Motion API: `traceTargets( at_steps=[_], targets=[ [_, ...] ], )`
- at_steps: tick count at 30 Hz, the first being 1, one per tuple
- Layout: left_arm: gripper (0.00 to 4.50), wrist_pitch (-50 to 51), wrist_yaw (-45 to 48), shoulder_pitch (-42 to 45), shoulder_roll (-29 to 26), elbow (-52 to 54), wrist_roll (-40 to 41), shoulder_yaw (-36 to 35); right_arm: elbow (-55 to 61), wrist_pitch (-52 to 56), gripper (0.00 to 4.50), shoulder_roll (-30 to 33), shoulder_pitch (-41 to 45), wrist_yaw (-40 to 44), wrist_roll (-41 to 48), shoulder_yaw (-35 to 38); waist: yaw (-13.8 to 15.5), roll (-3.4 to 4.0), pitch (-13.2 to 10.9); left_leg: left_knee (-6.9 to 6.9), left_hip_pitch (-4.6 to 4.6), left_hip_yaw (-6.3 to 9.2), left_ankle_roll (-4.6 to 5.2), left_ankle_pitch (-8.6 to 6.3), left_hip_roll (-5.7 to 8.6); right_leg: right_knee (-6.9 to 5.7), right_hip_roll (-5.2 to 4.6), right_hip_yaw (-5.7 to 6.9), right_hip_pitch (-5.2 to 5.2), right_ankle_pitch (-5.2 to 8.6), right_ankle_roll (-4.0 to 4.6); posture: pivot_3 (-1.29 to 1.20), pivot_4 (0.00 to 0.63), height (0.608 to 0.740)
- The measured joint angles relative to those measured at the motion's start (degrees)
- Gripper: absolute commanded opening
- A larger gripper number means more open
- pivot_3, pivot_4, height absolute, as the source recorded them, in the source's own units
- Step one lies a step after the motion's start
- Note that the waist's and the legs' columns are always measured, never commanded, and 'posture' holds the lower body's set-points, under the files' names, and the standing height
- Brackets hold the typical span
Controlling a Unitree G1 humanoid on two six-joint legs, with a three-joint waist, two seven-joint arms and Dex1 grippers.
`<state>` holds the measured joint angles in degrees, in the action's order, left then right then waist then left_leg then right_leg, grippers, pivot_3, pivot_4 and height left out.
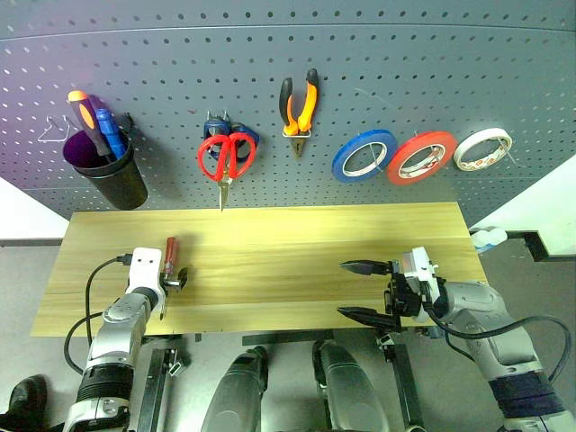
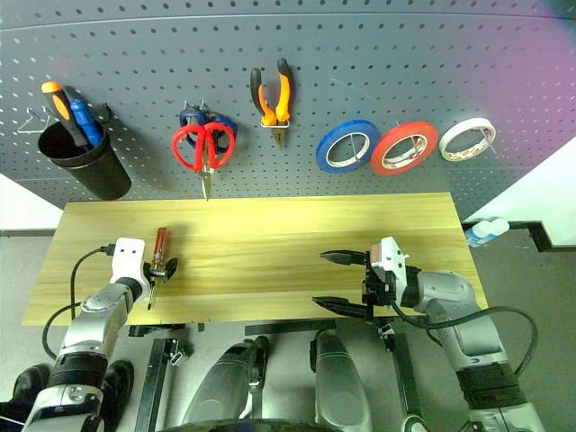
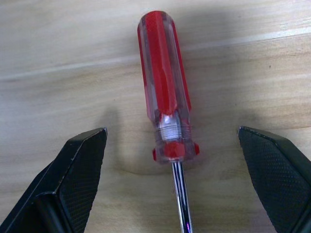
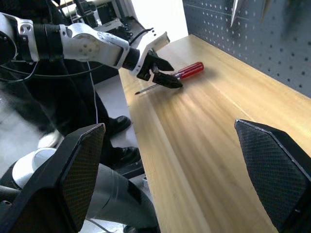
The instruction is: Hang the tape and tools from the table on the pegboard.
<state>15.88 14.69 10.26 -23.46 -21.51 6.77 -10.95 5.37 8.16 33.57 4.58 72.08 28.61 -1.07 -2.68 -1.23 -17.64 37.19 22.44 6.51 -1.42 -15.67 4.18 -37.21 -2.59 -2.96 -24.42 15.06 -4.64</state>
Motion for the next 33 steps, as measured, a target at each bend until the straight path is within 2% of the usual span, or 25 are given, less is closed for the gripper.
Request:
traceTargets(
  at_steps=[5, 8, 17, 26, 33],
  targets=[
    [4.49, -0.4, 0.0, 1.9, 0.0, -1.7, -0.1, 0.1, 1.1, 0.2, 4.50, 0.1, -0.2, -0.5, 0.8, 0.7, 0.0, -0.02, -0.3, -0.02, 0.00, 0.00, 0.00, 0.00, 0.00, 0.02, 0.00, 0.00, 0.00, 0.00, -0.01, -0.13, 0.378, 0.740],
    [3.95, -1.3, 0.1, 3.2, 0.0, -3.5, 0.0, 0.0, 1.1, 0.2, 4.50, 0.2, -0.6, -0.9, 0.9, 0.9, 0.0, -0.02, -0.4, -0.03, 0.00, -0.01, 0.00, 0.00, 0.00, 0.02, 0.00, 0.01, 0.00, 0.00, -0.01, -0.13, 0.378, 0.740],
    [0.97, -0.2, -0.5, 3.0, 0.1, -3.0, 0.3, -0.6, 0.9, 0.0, 4.50, 0.2, -0.2, -1.2, 1.0, 1.0, -1.1, -0.02, -0.8, -0.06, 0.00, -0.01, 0.00, 0.00, 0.00, 0.03, 0.00, 0.00, -0.01, 0.01, -0.02, -0.13, 0.375, 0.740],
    [0.89, 2.9, -2.1, 0.4, 1.6, 1.7, 1.5, -1.8, -0.5, -1.0, 4.50, 0.2, 1.2, -0.4, 0.9, 1.4, -1.3, 0.02, -0.9, -0.07, 0.00, -0.02, -0.01, 0.00, 0.00, 0.04, 0.00, 0.00, -0.01, 0.01, -0.03, -0.12, 0.362, 0.740],
    [0.89, 3.7, -4.1, -4.5, 4.4, 9.5, 2.4, -2.2, -2.0, -1.4, 4.50, 0.0, 1.4, 1.7, 1.5, 1.4, -1.3, -0.05, -0.9, -0.10, 0.04, -0.01, -0.01, -0.01, 0.00, 0.09, 0.01, -0.01, -0.05, 0.01, -0.03, -0.12, 0.333, 0.740]
  ],
)
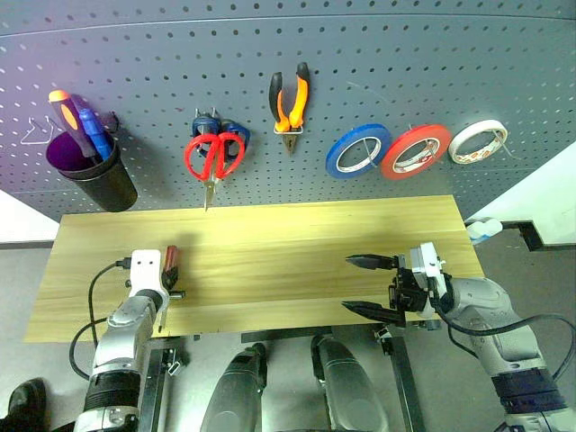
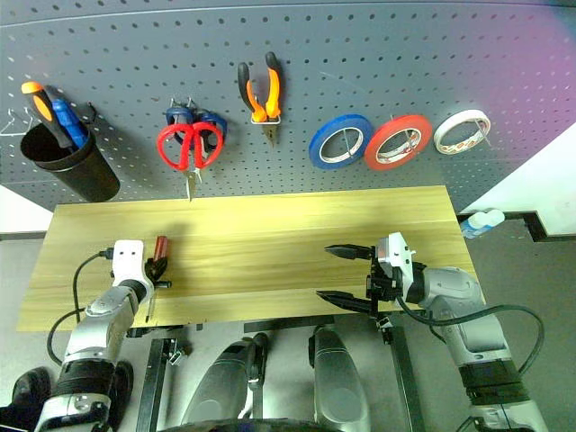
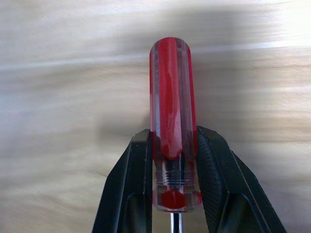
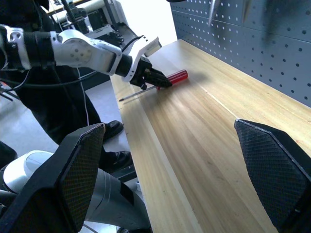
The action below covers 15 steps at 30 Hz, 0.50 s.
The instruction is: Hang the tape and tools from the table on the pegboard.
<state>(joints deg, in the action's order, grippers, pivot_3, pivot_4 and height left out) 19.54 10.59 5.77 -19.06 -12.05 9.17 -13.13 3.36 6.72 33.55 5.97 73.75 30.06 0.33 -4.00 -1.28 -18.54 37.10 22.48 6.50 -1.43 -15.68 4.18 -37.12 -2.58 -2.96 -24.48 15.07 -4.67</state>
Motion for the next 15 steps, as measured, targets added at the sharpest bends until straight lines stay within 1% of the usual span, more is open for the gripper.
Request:
traceTargets(
  at_steps=[2, 8, 12, 15],
  targets=[
    [0.89, -1.3, -0.8, -2.2, 0.6, 4.6, 0.1, -0.3, -0.7, 0.0, 4.50, -0.1, 0.1, 1.2, 0.9, 0.3, 0.1, 0.00, 0.0, 0.00, 0.02, -0.01, 0.00, 0.00, 0.00, 0.03, 0.00, 0.00, 0.00, 0.00, 0.00, -0.12, 0.327, 0.740],
    [0.89, -2.7, -2.2, -8.1, 1.7, 17.1, 0.1, -1.4, -3.5, -0.1, 4.50, -0.8, 1.4, 4.6, 2.8, 0.5, 0.1, 0.01, 0.0, -0.01, 0.03, 0.00, -0.01, 0.00, 0.00, 0.05, 0.00, 0.02, -0.01, 0.00, 0.00, -0.10, 0.280, 0.740],
    [0.89, -2.6, -2.7, -11.4, 1.7, 22.0, 0.2, -1.8, -6.9, -1.4, 4.50, -1.4, 3.1, 6.5, 2.7, 0.5, 0.2, 0.02, 0.0, 0.01, 0.03, 0.00, -0.01, 0.00, 0.01, 0.04, 0.00, 0.03, -0.01, 0.00, 0.00, -0.09, 0.257, 0.740],
    [0.89, -3.0, -2.6, -12.4, 1.7, 23.6, 0.3, -2.0, -9.3, -2.4, 4.50, -1.8, 4.6, 7.9, 2.5, 0.4, 0.3, 0.00, 0.2, 0.02, 0.03, 0.00, -0.02, 0.00, 0.01, 0.03, 0.01, 0.06, -0.01, -0.01, 0.00, -0.08, 0.235, 0.740]
  ],
)
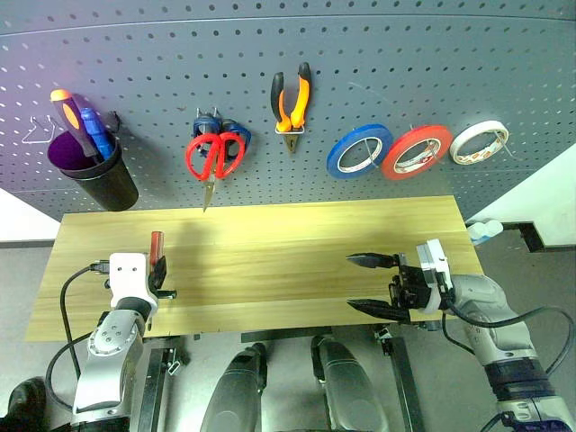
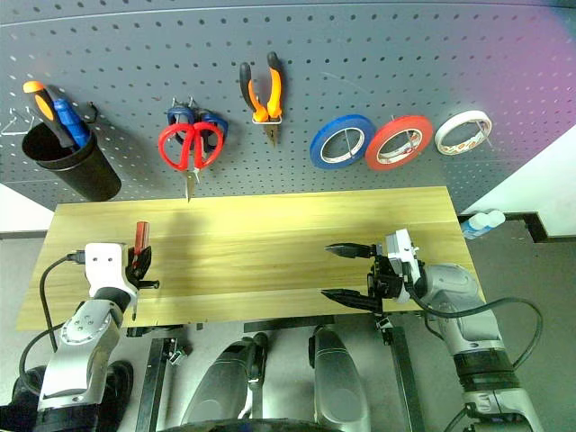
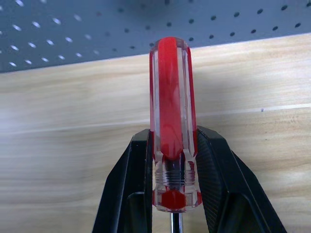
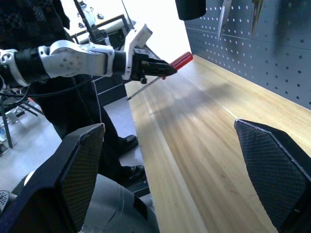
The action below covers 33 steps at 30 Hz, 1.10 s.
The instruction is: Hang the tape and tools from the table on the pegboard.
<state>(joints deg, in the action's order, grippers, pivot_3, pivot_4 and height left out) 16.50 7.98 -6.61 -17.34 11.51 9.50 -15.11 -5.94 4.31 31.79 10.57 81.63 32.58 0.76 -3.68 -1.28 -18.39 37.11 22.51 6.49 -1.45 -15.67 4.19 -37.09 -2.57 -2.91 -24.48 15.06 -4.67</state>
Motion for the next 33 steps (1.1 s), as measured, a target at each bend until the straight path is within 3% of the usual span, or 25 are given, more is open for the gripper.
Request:
traceTargets(
  at_steps=[14, 27, 33],
  targets=[
    [0.89, -13.0, 4.7, -3.9, -0.5, 8.8, 1.6, -1.8, -4.4, 0.9, 4.50, -5.1, 5.3, 4.4, 2.7, 0.0, 1.2, -0.07, 2.8, 0.04, -0.02, -0.02, -0.03, 0.02, 0.01, -0.01, 0.03, 0.02, 0.02, -0.01, 0.01, -0.06, 0.162, 0.740],
    [0.89, -22.0, 6.2, -0.3, -3.2, 9.5, -1.0, -2.9, -10.0, 4.0, 4.50, -8.6, 10.1, 5.3, 6.4, 2.9, 1.7, 0.06, 6.0, 0.07, -0.09, -0.04, -0.04, 0.03, 0.02, -0.10, 0.06, 0.08, 0.05, -0.02, 0.02, -0.01, 0.097, 0.740],
    [0.89, -22.5, 6.6, 5.3, -6.2, 9.5, 0.0, -5.2, -12.7, 2.6, 4.50, -10.7, 11.8, 5.3, 6.4, 4.3, 2.6, 0.13, 7.7, 0.11, -0.14, -0.06, -0.08, 0.05, 0.02, -0.15, 0.09, 0.08, 0.08, -0.03, 0.02, -0.01, 0.084, 0.740]
  ],
)
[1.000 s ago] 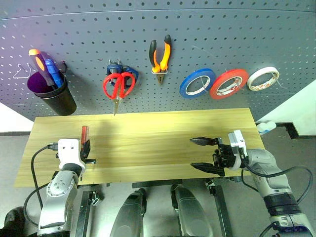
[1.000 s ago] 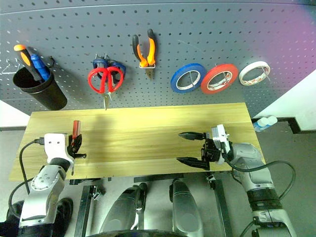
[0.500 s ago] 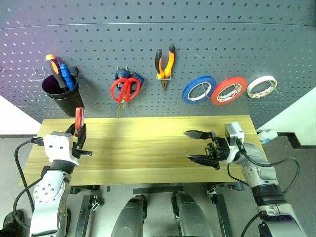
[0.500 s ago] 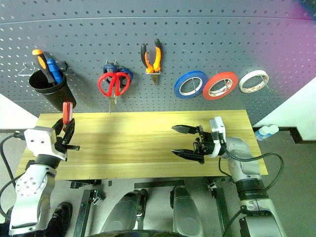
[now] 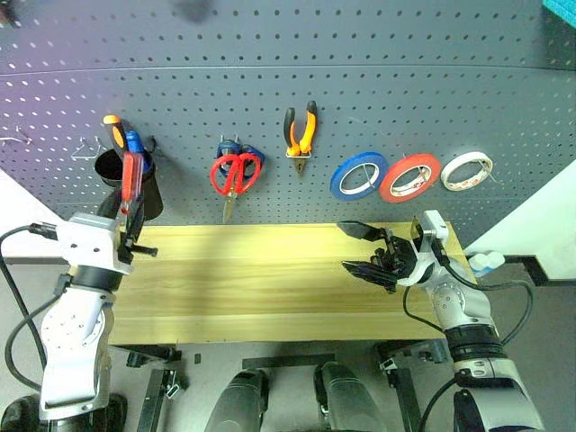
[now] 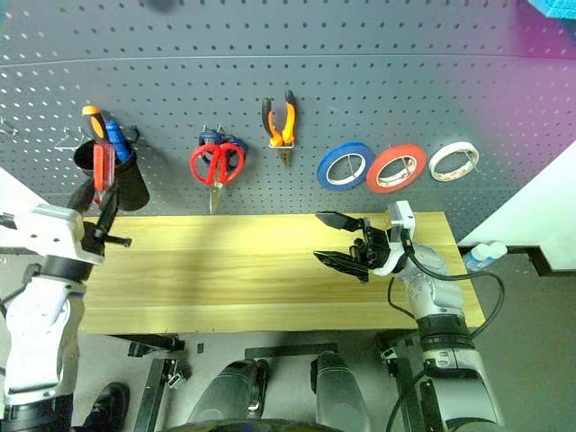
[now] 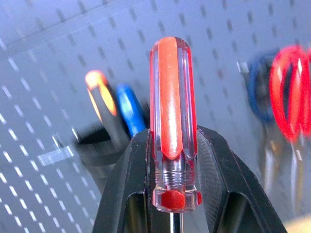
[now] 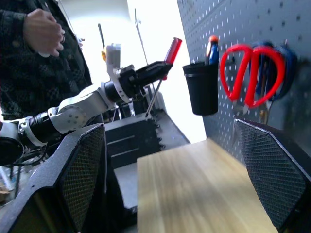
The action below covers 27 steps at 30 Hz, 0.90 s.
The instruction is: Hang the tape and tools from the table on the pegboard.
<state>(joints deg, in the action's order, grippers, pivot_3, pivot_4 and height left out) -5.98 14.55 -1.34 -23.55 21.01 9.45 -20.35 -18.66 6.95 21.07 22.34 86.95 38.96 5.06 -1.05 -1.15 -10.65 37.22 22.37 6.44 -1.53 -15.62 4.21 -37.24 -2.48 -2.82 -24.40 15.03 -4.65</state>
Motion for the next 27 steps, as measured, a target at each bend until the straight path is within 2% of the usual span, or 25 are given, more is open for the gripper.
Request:
traceTargets(
  at_steps=[11, 16, 27],
  targets=[
    [0.89, 0.8, 0.5, 12.2, -4.8, -2.7, 3.8, -3.1, -0.5, 1.2, 4.50, -2.2, 0.9, -1.3, 2.2, 2.7, 0.3, 0.10, 1.8, 0.07, -0.07, 0.02, -0.04, 0.03, 0.01, -0.13, 0.04, -0.01, 0.04, -0.02, 0.01, -0.03, 0.074, 0.740],
    [0.89, 1.3, 2.0, 21.9, -9.4, -9.0, 4.4, -3.4, 0.8, 2.8, 4.50, -3.7, -0.3, -3.0, 4.0, 3.9, 0.2, 0.11, 2.0, 0.09, -0.13, 0.03, -0.12, 0.09, 0.01, -0.28, 0.05, -0.01, 0.05, -0.03, 0.04, -0.04, 0.076, 0.740],
    [0.89, -5.3, 6.2, 32.4, -9.8, -24.2, 4.6, -1.2, 4.5, 4.1, 4.50, -4.6, -1.8, -6.8, 5.2, 5.1, -0.2, 0.16, 2.4, 0.20, -0.15, 0.01, -0.13, 0.09, 0.02, -0.39, 0.05, -0.04, 0.04, -0.04, 0.04, -0.08, 0.087, 0.740]
  ],
)
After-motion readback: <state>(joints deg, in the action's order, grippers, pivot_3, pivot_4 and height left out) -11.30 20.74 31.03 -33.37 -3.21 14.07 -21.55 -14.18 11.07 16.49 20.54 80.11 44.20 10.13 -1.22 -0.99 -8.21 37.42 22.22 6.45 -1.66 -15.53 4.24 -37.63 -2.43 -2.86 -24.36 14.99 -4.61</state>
